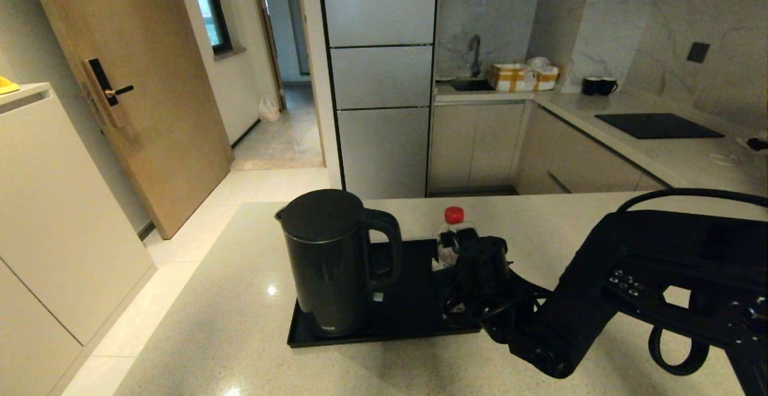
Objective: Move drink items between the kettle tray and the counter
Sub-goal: Return the bottled water to its original position
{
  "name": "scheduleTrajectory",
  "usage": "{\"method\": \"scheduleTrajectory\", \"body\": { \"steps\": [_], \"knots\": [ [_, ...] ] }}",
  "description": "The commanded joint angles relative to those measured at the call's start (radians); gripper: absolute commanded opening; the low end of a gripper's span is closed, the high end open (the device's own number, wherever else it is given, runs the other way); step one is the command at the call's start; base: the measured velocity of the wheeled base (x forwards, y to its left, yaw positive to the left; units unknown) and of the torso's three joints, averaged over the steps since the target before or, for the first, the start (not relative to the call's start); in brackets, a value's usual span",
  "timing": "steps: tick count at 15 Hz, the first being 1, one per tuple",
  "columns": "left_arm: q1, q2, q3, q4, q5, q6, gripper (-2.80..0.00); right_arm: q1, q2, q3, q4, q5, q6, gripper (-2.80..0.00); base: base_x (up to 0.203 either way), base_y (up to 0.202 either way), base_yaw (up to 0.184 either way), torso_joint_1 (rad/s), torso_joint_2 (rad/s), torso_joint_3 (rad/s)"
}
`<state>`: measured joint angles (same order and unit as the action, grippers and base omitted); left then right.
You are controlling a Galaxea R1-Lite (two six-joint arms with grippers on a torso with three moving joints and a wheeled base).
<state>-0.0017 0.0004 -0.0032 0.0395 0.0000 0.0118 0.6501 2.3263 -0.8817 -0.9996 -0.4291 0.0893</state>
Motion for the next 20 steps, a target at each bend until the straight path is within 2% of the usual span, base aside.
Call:
{"method": "scheduleTrajectory", "body": {
  "steps": [1, 4, 5, 16, 20],
  "knots": [
    [0.000, 0.000, 0.000, 0.000, 0.000, 0.000, -2.80, 0.038, -0.011, 0.003, -0.001, -0.003, 0.011, -2.80, 0.000, 0.000, 0.000, 0.000, 0.00, 0.000],
    [0.000, 0.000, 0.000, 0.000, 0.000, 0.000, -2.80, 0.060, -0.024, 0.012, 0.001, -0.008, 0.016, -2.80, 0.000, 0.000, 0.000, 0.000, 0.00, 0.000],
    [0.000, 0.000, 0.000, 0.000, 0.000, 0.000, -2.80, 0.059, -0.018, 0.012, -0.001, -0.014, 0.015, 0.00, 0.000, 0.000, 0.000, 0.000, 0.00, 0.000],
    [0.000, 0.000, 0.000, 0.000, 0.000, 0.000, -2.80, 0.057, -0.062, 0.073, -0.003, 0.000, 0.033, 0.00, 0.000, 0.000, 0.000, 0.000, 0.00, 0.000],
    [0.000, 0.000, 0.000, 0.000, 0.000, 0.000, -2.80, 0.074, -0.313, 0.190, 0.087, 0.049, 0.034, 0.00, 0.000, 0.000, 0.000, 0.000, 0.00, 0.000]
  ]
}}
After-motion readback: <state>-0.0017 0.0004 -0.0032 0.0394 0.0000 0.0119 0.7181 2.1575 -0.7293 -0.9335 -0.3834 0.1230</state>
